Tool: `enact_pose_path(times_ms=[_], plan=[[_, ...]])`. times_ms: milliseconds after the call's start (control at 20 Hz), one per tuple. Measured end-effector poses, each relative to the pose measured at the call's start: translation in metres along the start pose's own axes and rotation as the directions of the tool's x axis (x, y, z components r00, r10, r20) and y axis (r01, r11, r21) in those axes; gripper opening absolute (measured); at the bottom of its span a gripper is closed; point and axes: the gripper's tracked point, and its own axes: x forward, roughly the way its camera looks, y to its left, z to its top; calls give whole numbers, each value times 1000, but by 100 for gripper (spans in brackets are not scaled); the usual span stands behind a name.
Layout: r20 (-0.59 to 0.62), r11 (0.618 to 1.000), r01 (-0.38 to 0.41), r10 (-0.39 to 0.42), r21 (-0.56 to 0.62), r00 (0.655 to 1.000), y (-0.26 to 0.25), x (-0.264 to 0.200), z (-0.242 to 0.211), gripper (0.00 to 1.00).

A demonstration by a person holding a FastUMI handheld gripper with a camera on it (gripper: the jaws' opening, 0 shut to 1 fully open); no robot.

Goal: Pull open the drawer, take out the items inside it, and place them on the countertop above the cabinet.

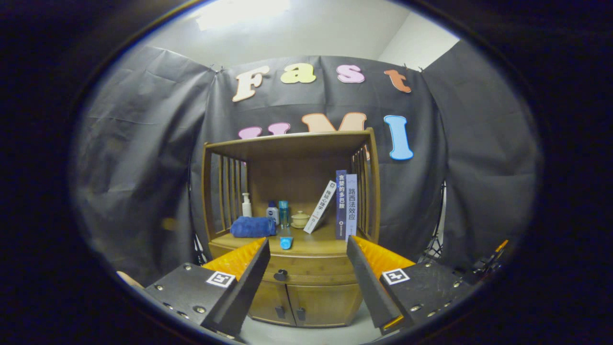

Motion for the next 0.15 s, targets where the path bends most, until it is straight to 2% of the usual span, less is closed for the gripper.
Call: enact_pose_path(times_ms=[150], plan=[[3, 999, -31, 31, 9, 1000, 1, -17, 4, 96]])
